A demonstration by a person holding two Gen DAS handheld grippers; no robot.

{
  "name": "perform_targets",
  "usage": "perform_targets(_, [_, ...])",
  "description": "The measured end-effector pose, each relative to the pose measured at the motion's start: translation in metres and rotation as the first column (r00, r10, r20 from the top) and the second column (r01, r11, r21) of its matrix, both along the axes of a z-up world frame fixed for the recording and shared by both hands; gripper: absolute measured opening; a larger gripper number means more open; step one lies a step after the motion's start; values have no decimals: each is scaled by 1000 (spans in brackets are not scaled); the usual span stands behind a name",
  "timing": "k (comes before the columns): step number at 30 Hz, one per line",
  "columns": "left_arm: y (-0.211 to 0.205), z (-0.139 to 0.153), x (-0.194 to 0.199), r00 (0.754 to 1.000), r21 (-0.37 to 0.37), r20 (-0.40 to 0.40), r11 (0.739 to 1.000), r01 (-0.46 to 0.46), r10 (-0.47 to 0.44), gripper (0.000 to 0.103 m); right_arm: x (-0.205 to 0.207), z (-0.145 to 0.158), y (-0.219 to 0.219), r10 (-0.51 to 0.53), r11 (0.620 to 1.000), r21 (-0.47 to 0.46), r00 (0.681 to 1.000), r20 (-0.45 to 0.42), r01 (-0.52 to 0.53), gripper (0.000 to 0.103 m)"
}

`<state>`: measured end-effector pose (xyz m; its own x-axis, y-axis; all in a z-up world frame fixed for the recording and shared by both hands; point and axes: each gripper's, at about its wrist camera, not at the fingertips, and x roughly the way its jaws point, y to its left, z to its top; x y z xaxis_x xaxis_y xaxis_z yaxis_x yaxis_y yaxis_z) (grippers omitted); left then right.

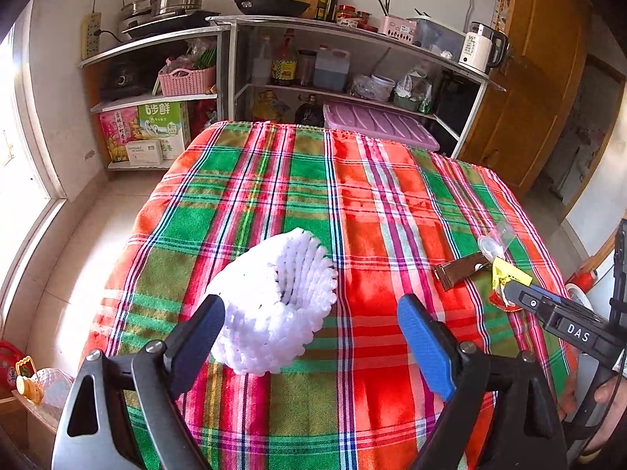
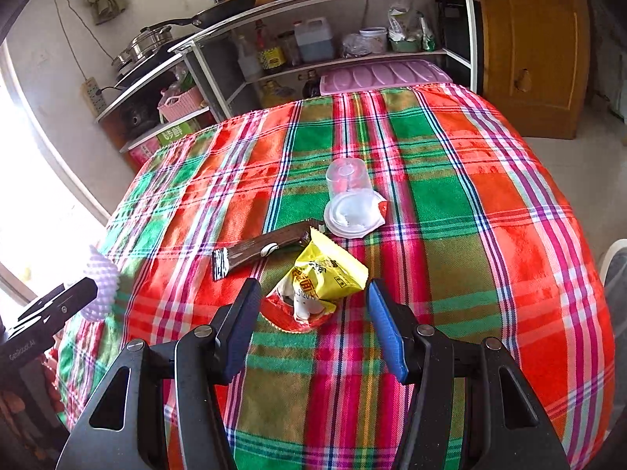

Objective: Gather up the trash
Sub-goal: 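Grasp the second white foam net with the left tool while the right tool grasps the yellow snack packet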

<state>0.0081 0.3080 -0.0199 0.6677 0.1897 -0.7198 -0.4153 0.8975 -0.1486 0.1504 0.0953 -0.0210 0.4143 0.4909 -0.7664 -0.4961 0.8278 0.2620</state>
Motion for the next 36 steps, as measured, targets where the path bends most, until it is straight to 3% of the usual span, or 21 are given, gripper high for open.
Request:
perform_targets(3, [3,4,-8,1000,4,25,1000,-5,5,91,1,2,2,-14,1000,-15,1000,13,15,57])
perform_targets(7, [10,0,-6,999,70,-15,997,-41,42,91,5,-1,5,-33,999,-40,999,9,34,57])
perform_targets(13, [18,-13,1,995,82,-56,994,-72,77,91,8,-5,6,-64,996,-64,998,7,64,57])
perform_targets(15, [19,-14,-1,998,47,-32,997,-56,58,89,9,-6,5,-64,996,-62,998,9,65,57])
perform_targets(16, [19,-14,-2,998,41,-29,998,-53,54,87,8,-5,4,-66,996,-60,998,11,67,57])
perform_targets(18, [18,-16,1,998,45,-45,998,-51,53,74,8,-5,3,-67,996,-53,998,5,67,56])
perform_targets(24, [16,-18,5,999,10,-48,1000,-19,19,55,7,-9,6,-63,996,-60,998,6,63,37])
perform_targets(29, [11,-16,7,999,17,-34,1000,-3,3,36,5,-9,3,-65,996,-58,998,13,66,32])
perform_targets(36, [4,-12,6,1000,8,-15,1000,25,-24,28,-1,-8,-2,-61,997,-47,998,31,62,25])
